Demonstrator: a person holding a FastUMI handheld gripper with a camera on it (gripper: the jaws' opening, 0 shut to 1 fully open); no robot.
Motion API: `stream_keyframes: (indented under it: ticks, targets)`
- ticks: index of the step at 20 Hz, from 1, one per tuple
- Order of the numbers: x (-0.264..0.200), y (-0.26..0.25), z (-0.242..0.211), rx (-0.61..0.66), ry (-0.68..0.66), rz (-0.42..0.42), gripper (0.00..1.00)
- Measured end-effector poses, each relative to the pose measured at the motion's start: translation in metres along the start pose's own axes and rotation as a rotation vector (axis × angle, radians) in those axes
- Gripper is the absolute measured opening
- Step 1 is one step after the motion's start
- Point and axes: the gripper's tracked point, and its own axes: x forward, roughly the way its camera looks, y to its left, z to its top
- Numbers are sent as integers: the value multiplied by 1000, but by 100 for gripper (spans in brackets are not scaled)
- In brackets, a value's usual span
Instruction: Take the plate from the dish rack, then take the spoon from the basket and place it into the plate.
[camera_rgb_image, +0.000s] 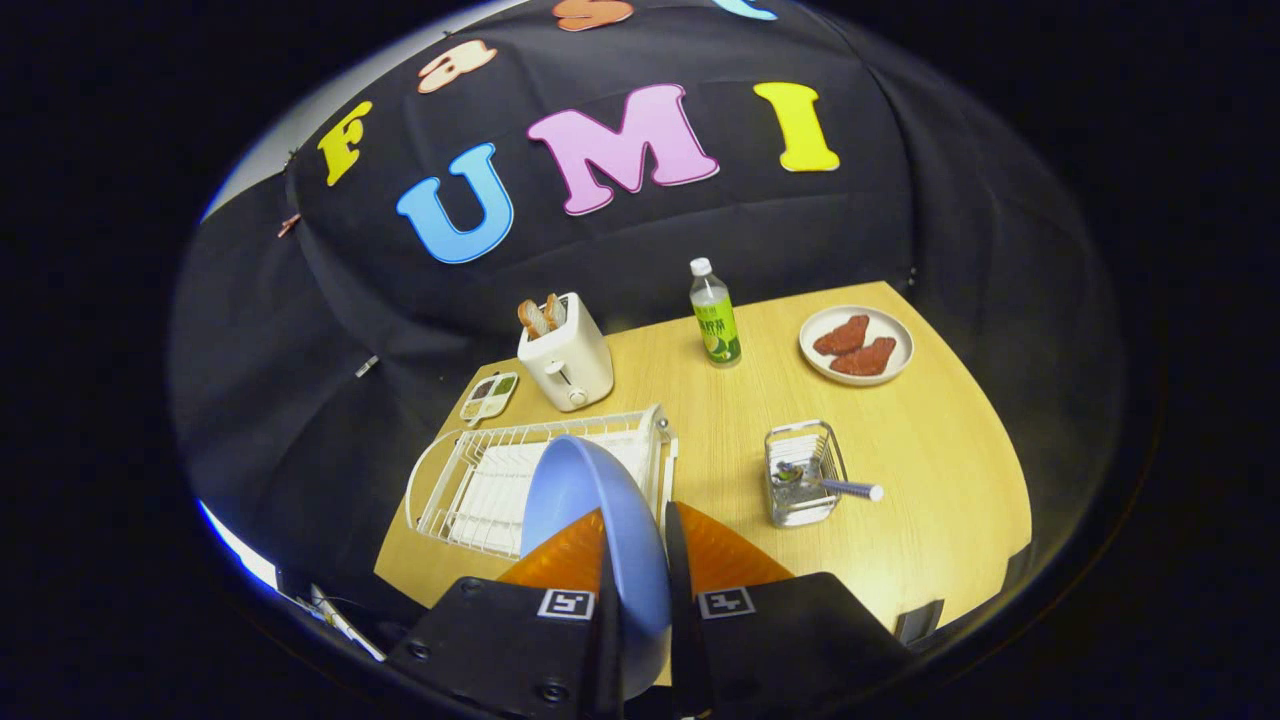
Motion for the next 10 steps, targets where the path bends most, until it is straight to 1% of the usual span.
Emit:
stream_keyframes:
  ticks: [5,7,10]
  targets:
    - [-13,-62,-52,57,102,29,23]
    - [-5,-91,-66,82,138,27,23]
    - [13,-114,-80,143,190,68,23]
